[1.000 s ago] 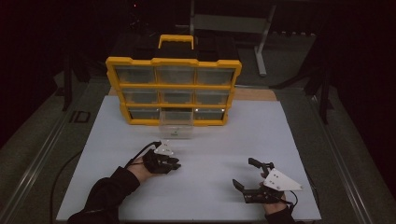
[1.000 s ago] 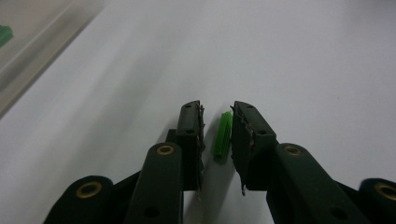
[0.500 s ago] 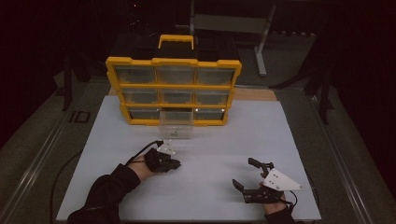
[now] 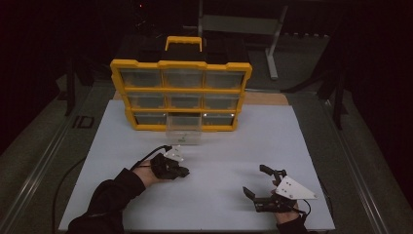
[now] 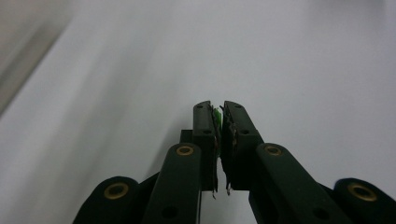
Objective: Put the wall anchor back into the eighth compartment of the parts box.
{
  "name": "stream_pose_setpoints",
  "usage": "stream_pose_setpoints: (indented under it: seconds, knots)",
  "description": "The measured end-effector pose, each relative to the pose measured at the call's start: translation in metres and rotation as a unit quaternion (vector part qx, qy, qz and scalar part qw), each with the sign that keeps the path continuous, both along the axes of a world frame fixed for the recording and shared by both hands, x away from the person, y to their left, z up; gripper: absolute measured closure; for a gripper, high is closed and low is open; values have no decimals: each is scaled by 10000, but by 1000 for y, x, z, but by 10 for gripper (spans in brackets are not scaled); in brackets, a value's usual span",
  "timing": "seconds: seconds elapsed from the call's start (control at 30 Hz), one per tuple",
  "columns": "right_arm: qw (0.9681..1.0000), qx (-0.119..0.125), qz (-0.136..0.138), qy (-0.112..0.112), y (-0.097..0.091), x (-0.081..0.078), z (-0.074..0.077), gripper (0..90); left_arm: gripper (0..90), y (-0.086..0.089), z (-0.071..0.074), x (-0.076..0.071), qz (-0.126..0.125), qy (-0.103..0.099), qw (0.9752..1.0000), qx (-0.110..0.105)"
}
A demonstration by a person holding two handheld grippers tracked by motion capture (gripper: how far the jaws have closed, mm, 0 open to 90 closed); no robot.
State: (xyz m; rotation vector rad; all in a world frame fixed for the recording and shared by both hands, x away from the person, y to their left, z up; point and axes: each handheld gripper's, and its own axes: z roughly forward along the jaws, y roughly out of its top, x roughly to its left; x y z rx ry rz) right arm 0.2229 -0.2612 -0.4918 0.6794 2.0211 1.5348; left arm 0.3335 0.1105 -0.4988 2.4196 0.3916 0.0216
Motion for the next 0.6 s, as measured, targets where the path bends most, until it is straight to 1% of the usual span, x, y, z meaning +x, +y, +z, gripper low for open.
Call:
stream_pose_setpoints:
  seconds: [0.07, 0.1, 0.13, 0.27, 0.33, 0.37, 0.4, 0.47, 0.5, 0.6]
  knots:
    - [10000, 4, -1, -2, 0, 0, 0, 93, 845, 1, 5, 0, -44, -24, 10000, -52]
    - [10000, 4, -1, -2, 0, 0, 0, 93, 845, 1, 5, 0, -44, -24, 10000, -52]
    - [10000, -1, -8, -3, 0, 0, 0, 93, 845, 3, 12, 0, -94, -98, 9999, -72]
    - [10000, -4, -21, -8, 0, 0, 0, 93, 845, 6, 24, 2, -136, -195, 9997, -74]
    - [10000, -1, -23, -9, 0, 0, 0, 93, 845, 8, 31, 4, -162, -280, 9995, -63]
    - [10000, -2, -25, -9, 0, 0, 0, 94, 845, 8, 35, 4, -176, -284, 9994, -77]
    - [10000, -1, -24, -9, 0, 0, 0, 93, 845, 9, 38, 5, -175, -341, 9992, -82]
    - [10000, -6, -24, -7, 0, 0, 0, 94, 844, 10, 45, 6, -179, -360, 9991, -153]
    - [10000, -8, -22, -8, 0, 0, 0, 93, 844, 10, 49, 7, -189, -411, 9989, -143]
    - [10000, -1, -16, -6, 0, 0, 0, 94, 844, 11, 57, 9, -237, -466, 9986, -110]
